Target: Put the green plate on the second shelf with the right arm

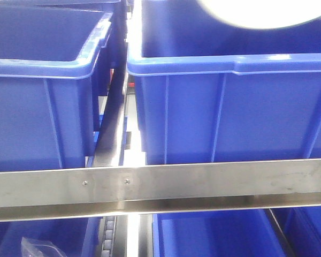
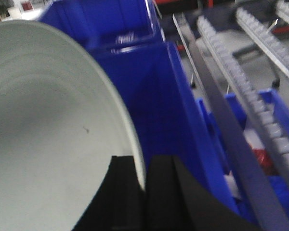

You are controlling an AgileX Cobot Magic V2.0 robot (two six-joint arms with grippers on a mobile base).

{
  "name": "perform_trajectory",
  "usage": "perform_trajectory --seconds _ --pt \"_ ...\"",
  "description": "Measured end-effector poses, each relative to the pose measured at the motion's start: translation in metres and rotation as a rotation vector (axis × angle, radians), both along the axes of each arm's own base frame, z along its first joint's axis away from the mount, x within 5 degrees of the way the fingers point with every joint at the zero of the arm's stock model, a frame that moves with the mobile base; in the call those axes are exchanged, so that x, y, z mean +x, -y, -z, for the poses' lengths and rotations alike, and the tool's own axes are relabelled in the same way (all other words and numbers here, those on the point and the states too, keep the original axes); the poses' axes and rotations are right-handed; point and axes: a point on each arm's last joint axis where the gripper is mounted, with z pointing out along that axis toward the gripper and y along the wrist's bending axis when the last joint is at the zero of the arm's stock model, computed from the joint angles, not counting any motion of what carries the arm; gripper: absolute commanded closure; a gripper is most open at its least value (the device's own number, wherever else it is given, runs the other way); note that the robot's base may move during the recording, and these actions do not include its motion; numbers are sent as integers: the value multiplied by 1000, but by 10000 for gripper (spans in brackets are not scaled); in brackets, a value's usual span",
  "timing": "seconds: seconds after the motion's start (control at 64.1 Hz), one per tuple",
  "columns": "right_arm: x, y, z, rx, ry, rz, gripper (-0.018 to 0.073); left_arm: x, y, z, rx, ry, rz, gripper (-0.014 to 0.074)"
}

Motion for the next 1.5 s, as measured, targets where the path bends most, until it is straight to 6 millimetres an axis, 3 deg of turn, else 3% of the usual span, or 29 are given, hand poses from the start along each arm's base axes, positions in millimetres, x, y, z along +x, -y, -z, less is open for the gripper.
perform_trajectory --seconds 0.062,0.172,0.25,0.312,0.452,0.562,0.608,0.702,1.045,1.404,1.498 --pt "22 -7 6 1 -44 -19 454 0 0 0 0 0 0 466" --pt "54 -28 22 -5 -132 -77 288 0 0 0 0 0 0 466" --pt "67 -40 26 -7 -154 -106 171 0 0 0 0 0 0 466" --pt "75 -46 30 -10 -178 -122 136 0 0 0 0 0 0 466" --pt "81 -47 31 -12 -193 -124 237 0 0 0 0 0 0 466" --pt "82 -43 31 -9 -198 -113 531 0 0 0 0 0 0 466" --pt "82 -41 31 -9 -201 -109 487 0 0 0 0 0 0 466" --pt "76 -40 25 -10 -206 -112 511 0 0 0 0 0 0 466" --pt "23 -32 -46 -24 -8 -120 511 0 0 0 0 0 0 466" --pt "19 -31 -52 -29 12 -120 511 0 0 0 0 0 0 466" --pt "8 -29 -55 -43 14 -123 511 0 0 0 0 0 0 466"
